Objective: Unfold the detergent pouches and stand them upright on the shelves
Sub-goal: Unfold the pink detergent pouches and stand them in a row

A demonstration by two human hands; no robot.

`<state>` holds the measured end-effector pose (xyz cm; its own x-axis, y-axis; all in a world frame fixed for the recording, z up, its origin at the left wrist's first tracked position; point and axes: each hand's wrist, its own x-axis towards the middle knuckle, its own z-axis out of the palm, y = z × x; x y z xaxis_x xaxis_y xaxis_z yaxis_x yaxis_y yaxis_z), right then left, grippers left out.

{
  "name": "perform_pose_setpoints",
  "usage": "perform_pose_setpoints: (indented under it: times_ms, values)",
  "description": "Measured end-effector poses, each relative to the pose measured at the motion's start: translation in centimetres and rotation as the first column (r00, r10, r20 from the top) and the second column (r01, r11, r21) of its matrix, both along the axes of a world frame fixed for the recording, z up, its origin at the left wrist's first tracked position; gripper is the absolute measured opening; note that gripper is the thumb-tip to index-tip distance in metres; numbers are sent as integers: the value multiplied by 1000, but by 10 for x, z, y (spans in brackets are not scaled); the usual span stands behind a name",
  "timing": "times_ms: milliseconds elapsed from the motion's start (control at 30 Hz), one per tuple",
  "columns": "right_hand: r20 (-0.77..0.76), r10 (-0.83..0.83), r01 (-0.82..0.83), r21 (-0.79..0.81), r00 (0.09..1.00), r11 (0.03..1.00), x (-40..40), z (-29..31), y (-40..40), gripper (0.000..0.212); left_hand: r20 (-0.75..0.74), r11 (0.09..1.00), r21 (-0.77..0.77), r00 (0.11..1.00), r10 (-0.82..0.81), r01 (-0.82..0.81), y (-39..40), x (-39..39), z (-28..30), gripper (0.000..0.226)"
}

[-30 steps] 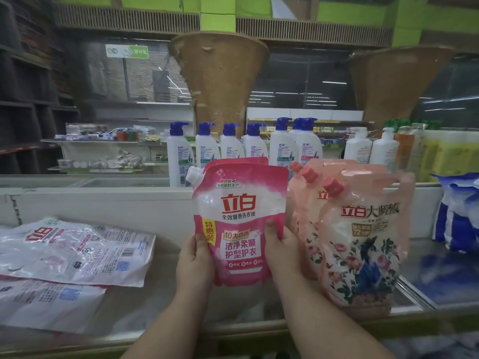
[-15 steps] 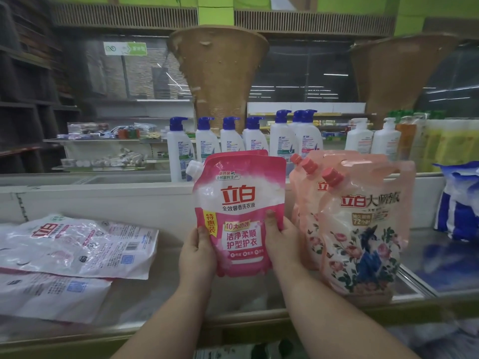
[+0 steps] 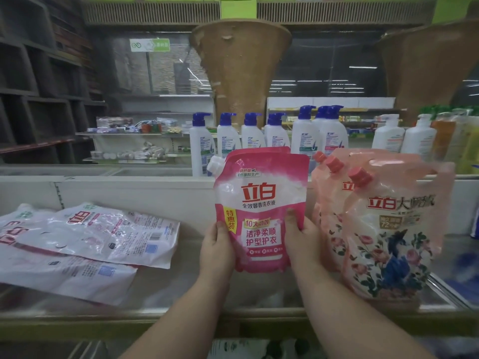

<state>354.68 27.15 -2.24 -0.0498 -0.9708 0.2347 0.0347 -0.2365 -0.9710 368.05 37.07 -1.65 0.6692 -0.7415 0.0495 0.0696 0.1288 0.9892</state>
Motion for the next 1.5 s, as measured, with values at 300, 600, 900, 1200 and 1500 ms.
perform_pose_setpoints:
  times_ms: [300,600,900,1200,1500]
  values:
    - [-116,-98,98,0,988,995,-12,7,23,53,-110,999,-29,993,-39,36,23,-1,14,29]
    - [-125,-210,223,99,970,970,-10,3,64,35,-127,1000,11,991,29,-28,86,15,21,36]
    - [-172,-250,257,21,953,966,31,-2,140,31,-185,997,26,981,-61,67,158,42,12,25]
    - [-198,-180,183,-6,963,983,72,3,199,32,-212,998,-18,975,-60,58,218,71,14,21]
    - [-274,-66,67,-5,960,998,110,-1,229,33,-146,998,-58,989,-24,15,256,92,19,18]
